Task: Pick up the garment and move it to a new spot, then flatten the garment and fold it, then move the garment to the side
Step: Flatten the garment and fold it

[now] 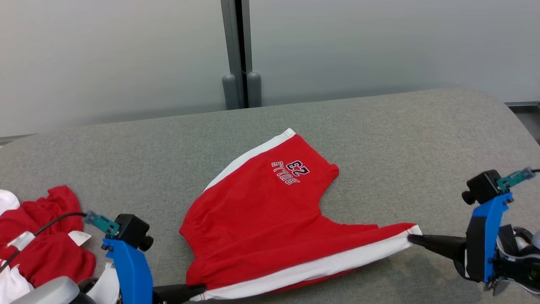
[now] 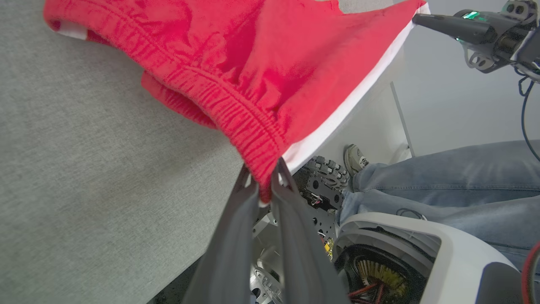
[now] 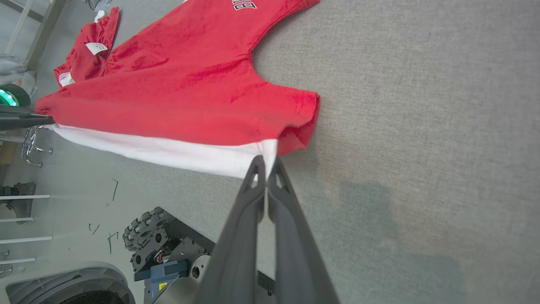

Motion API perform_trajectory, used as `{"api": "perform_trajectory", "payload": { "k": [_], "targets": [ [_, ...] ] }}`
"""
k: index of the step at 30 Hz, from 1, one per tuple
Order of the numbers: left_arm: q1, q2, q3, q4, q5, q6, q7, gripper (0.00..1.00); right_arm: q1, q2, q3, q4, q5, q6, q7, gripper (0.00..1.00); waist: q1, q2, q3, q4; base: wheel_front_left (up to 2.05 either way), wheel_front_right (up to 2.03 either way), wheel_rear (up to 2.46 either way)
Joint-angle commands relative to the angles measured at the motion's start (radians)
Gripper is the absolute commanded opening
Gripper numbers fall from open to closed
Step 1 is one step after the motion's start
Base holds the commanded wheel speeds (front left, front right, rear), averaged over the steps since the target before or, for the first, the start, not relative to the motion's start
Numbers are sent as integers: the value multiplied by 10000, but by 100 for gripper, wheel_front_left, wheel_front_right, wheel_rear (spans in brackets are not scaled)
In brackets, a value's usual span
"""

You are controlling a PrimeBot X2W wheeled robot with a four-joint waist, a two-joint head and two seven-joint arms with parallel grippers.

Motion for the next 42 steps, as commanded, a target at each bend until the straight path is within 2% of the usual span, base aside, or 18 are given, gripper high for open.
{"api": "perform_trajectory", "payload": {
  "k": [1,6,11,18,26,42],
  "targets": [
    [-270,-77,111,169,-150,-73,174,0,-276,196,-64,110,126,1,248,0,0,1,185,121,0,0,0],
    [-1227,-493,482,968,-894,-225,1117,0,-1443,860,-317,711,43,1,929,0,0,1,811,353,0,0,0],
    [-2113,-927,734,1742,-1165,-304,1800,0,-2593,1522,-496,1712,180,3,1797,0,0,1,1512,562,0,0,0],
    [-2899,-1273,1231,2446,-1720,-410,2224,0,-3861,2255,-837,3058,191,3,2335,0,0,1,2346,896,0,0,0],
    [-3482,-1446,1398,2890,-1477,-419,2292,0,-4671,2483,-1214,4084,223,1,2447,0,0,1,3048,1366,0,0,0],
    [-4539,-2448,1408,3972,-726,-574,2200,0,-6284,3414,-1363,6303,-313,1,2445,0,0,1,4258,2201,0,0,0]
  ]
}}
